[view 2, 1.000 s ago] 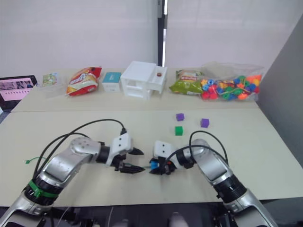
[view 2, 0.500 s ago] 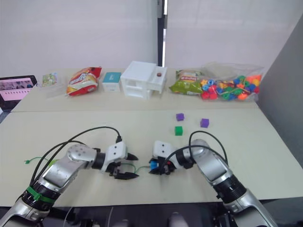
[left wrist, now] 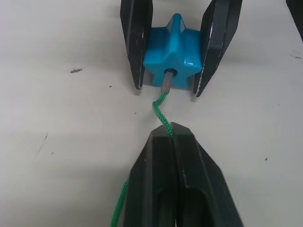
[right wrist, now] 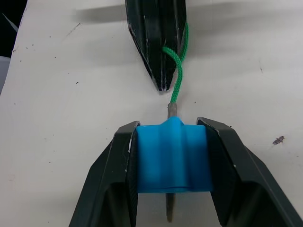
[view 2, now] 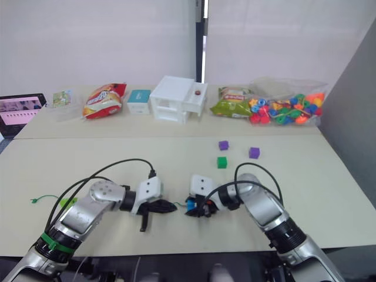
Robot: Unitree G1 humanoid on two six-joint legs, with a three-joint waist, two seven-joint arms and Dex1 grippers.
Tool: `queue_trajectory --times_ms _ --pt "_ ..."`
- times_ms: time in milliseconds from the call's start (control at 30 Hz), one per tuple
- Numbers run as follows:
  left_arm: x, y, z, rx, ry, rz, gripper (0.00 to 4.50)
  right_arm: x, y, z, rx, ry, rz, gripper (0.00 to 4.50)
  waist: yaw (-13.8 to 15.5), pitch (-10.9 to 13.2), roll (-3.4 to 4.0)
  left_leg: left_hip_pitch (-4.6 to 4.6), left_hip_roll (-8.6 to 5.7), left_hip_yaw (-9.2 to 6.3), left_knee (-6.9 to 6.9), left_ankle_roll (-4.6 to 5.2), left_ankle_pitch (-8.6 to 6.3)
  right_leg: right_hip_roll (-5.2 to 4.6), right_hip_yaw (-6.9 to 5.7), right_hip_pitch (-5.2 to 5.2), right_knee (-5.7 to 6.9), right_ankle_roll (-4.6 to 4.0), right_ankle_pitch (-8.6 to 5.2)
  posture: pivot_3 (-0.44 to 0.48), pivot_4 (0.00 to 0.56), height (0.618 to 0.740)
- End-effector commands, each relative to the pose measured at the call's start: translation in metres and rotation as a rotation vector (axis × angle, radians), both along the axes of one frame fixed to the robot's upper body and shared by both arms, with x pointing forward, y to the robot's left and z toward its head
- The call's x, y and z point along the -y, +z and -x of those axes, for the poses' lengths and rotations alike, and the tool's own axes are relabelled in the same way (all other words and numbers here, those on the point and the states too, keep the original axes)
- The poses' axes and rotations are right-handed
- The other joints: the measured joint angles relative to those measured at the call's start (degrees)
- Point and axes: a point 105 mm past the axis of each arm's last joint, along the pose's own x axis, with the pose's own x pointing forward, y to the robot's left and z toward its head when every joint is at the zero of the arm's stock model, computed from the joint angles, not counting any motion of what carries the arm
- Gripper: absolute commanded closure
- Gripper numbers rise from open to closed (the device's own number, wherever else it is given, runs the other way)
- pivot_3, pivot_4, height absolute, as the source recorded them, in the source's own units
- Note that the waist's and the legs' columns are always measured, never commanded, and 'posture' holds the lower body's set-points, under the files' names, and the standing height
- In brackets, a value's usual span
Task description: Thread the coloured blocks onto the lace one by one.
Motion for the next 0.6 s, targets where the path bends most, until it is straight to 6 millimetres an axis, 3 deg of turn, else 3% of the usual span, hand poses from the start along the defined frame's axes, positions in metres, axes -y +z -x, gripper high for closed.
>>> queue_trajectory --times_ms 33,400,600 --pt "0.011 0.007 0.002 0.027 -0.032 0.007 4.45 -0.002 -0.001 0.004 -0.012 0.006 -0.004 3.11 0.0 0.0 0.00 0.00 0.00 0.00 0.00 0.00 0.00 0.00 0.00 0.01 0.00 0.00 0.00 0.000 0.150 0.740" --pt "0.029 0.005 0.000 0.030 -0.075 -0.032 4.45 -0.003 -0.001 0.003 -0.008 0.003 -0.007 3.11 -0.1 0.0 0.00 0.00 -0.01 0.01 0.01 0.00 0.00 0.00 0.00 0.01 0.00 0.00 0.00 0.000 0.150 0.740" --pt "0.021 0.006 -0.003 0.024 -0.050 -0.063 4.45 -0.003 -0.002 0.003 -0.009 -0.001 -0.008 3.11 0.0 0.0 -0.01 0.00 -0.01 0.00 0.02 0.00 0.00 0.00 0.01 0.03 0.00 0.00 0.00 0.000 0.150 0.740"
